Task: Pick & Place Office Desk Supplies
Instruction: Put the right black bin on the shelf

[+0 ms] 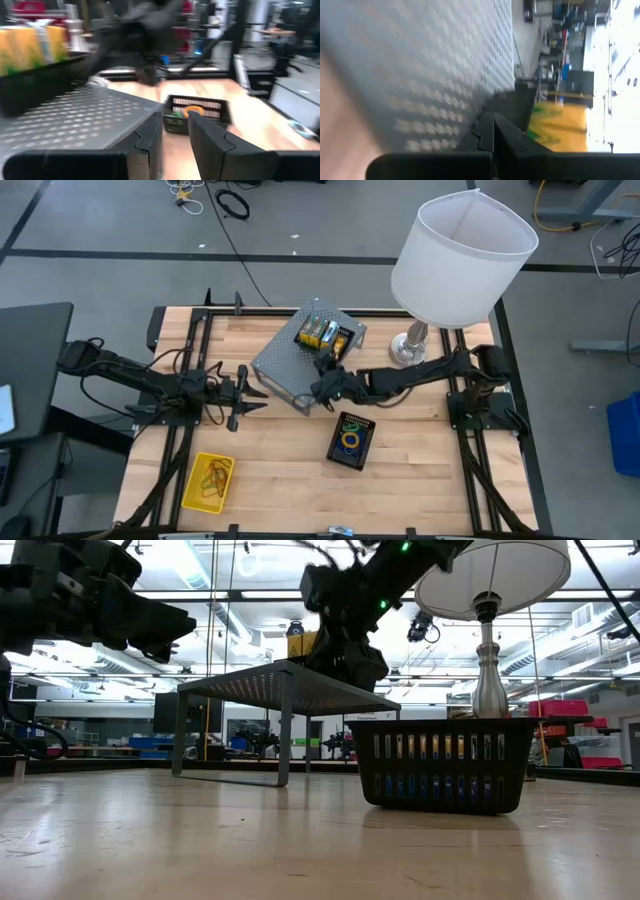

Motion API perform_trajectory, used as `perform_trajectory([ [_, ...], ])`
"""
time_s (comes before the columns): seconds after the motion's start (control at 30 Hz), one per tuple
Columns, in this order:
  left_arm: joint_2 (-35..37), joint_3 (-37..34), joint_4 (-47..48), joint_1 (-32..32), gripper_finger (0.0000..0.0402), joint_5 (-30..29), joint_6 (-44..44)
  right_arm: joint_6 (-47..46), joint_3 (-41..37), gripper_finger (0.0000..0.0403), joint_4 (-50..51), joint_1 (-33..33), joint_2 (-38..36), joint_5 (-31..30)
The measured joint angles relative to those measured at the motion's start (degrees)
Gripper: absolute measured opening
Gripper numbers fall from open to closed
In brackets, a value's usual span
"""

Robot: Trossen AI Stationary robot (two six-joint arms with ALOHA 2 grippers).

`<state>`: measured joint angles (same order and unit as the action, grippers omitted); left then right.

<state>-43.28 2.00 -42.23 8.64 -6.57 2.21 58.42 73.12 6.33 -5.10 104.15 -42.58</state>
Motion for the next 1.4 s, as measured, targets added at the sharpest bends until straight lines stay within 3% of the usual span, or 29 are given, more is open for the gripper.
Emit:
perform_trajectory([
  [0.1,-0.01,0.54,-0.27,-0.09,0.0103,-5.24,0.09,-3.17,0.00,0.0000,0.32,-3.22,-1.52,1.32],
  [0.2,-0.14,1.85,-0.29,-0.20,0.0103,-6.51,0.84,-9.77,0.00,0.0000,5.75,-6.58,-4.51,7.70],
  [0.33,-1.22,5.27,2.61,-0.17,0.0103,-4.92,4.11,-25.57,0.00,0.0000,14.19,-8.96,-10.27,22.84],
  [0.4,-2.54,7.80,5.24,-0.70,0.0103,-4.11,5.84,-34.14,-0.04,0.0000,16.74,-8.99,-12.88,33.82],
  [0.5,-5.42,10.77,6.95,-3.18,0.0103,0.69,6.61,-41.69,-1.96,0.0000,14.18,-8.85,-16.49,49.92],
  [0.57,-7.63,12.10,6.64,-5.36,0.0103,4.75,6.59,-43.51,-5.41,0.0000,8.89,-9.27,-19.73,54.57],
  [0.77,-14.56,13.64,2.77,-10.04,0.0103,10.43,6.61,-47.44,-26.05,0.0000,-17.23,-8.79,-33.08,57.15],
  [0.97,-19.98,14.29,0.93,-15.57,0.0103,14.31,4.34,-54.79,-47.73,0.0011,-38.25,-7.13,-44.51,53.98],
  [1.2,-28.49,23.75,8.48,-20.55,0.0103,14.78,2.85,-56.41,-60.48,0.0016,-46.51,-7.02,-50.34,45.56],
  [1.4,-33.91,31.25,15.86,-21.14,0.0103,3.15,2.63,-56.71,-62.42,0.0018,-46.13,-7.04,-50.60,42.49],
])
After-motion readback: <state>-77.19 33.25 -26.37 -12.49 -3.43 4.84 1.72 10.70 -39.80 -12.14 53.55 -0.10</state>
